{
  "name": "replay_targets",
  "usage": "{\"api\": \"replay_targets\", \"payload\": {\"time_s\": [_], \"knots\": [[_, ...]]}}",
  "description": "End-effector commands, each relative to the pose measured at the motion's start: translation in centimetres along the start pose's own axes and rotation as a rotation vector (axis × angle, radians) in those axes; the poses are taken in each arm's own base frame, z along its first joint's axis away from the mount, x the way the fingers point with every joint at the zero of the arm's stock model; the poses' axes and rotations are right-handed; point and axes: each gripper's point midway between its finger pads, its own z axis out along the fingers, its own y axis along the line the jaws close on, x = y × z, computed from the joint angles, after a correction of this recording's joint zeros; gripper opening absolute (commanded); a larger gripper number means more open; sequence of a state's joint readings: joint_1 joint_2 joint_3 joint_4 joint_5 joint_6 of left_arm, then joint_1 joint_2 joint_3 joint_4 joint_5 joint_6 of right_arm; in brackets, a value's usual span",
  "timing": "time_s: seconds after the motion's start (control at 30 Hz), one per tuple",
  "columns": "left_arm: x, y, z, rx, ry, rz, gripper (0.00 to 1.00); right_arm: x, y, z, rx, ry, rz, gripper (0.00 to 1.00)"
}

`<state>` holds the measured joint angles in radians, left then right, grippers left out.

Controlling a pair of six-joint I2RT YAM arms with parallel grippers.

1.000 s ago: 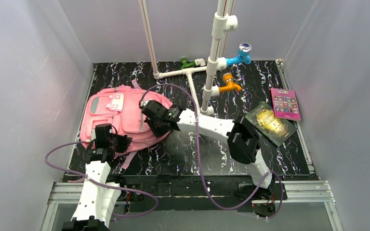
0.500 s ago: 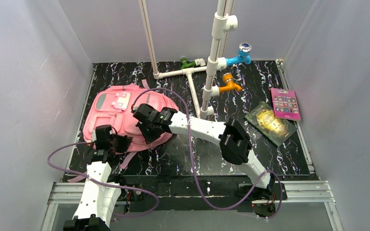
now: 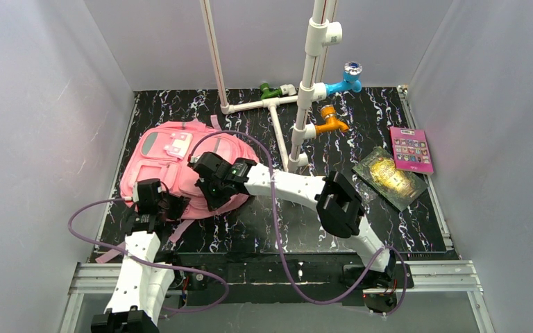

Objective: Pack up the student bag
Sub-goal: Unzip the student bag at the center of the board.

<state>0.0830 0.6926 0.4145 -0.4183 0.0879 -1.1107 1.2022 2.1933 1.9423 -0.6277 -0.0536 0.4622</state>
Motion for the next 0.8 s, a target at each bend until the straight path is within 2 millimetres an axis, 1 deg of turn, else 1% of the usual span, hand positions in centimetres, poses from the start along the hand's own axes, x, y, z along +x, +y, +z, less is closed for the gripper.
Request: {"api": "replay_targets", "payload": {"time_s": [0.0, 0.03, 0.07, 0.1, 0.13, 0.17, 0.23, 0.3, 0.33, 0.37, 0.43, 0.47, 0.5, 0.53, 0.63, 0.7, 0.77], "knots": [[4.7, -3.3, -2.4, 0.154, 0.271, 0.061, 0.00, -5.7, 17.2, -3.0, -0.547, -0.259, -0.172, 0.01], [4.6, -3.4, -2.5, 0.155, 0.268, 0.061, 0.00, -5.3, 17.3, -2.8, -0.529, -0.260, -0.200, 0.06], [4.5, -3.4, -2.4, 0.156, 0.259, 0.070, 0.00, -5.0, 16.9, -2.4, -0.499, -0.256, -0.208, 0.14], [4.3, -3.4, -2.4, 0.155, 0.248, 0.090, 0.00, -5.0, 15.7, -2.2, -0.449, -0.257, -0.193, 0.21], [4.1, -3.4, -2.5, 0.153, 0.236, 0.114, 0.00, -4.9, 14.2, -2.1, -0.392, -0.244, -0.178, 0.25], [3.8, -3.2, -2.5, 0.144, 0.223, 0.143, 0.00, -4.6, 13.2, -2.4, -0.350, -0.234, -0.178, 0.27], [3.0, -2.5, -2.6, 0.103, 0.183, 0.199, 0.00, -3.8, 11.5, -3.9, -0.277, -0.221, -0.187, 0.33], [2.3, -1.9, -2.7, 0.066, 0.148, 0.239, 0.00, -2.9, 10.1, -6.0, -0.225, -0.218, -0.193, 0.41], [2.0, -1.6, -2.7, 0.053, 0.136, 0.266, 0.01, -2.6, 9.3, -7.6, -0.194, -0.231, -0.189, 0.47], [1.7, -1.6, -2.8, 0.045, 0.122, 0.290, 0.07, -1.9, 8.3, -8.7, -0.162, -0.234, -0.184, 0.53], [1.2, -1.6, -3.0, 0.036, 0.107, 0.331, 0.28, -0.8, 6.5, -11.7, -0.108, -0.275, -0.174, 0.65], [1.0, -1.8, -3.1, 0.036, 0.101, 0.353, 0.36, 0.1, 5.3, -12.8, -0.079, -0.287, -0.165, 0.71], [0.8, -1.9, -3.2, 0.036, 0.097, 0.374, 0.43, 1.0, 4.2, -14.2, -0.051, -0.303, -0.156, 0.76], [0.7, -2.1, -3.4, 0.038, 0.095, 0.396, 0.48, 2.5, 2.7, -15.6, -0.020, -0.313, -0.142, 0.79], [0.4, -2.6, -4.1, 0.046, 0.095, 0.449, 0.55, 6.0, -1.3, -18.4, 0.070, -0.342, -0.082, 0.86], [0.6, -2.8, -4.5, 0.061, 0.113, 0.475, 0.58, 8.3, -3.7, -19.8, 0.120, -0.366, -0.031, 0.88], [1.2, -3.2, -4.8, 0.091, 0.147, 0.494, 0.59, 10.5, -6.9, -21.4, 0.210, -0.404, 0.051, 0.89]]}}
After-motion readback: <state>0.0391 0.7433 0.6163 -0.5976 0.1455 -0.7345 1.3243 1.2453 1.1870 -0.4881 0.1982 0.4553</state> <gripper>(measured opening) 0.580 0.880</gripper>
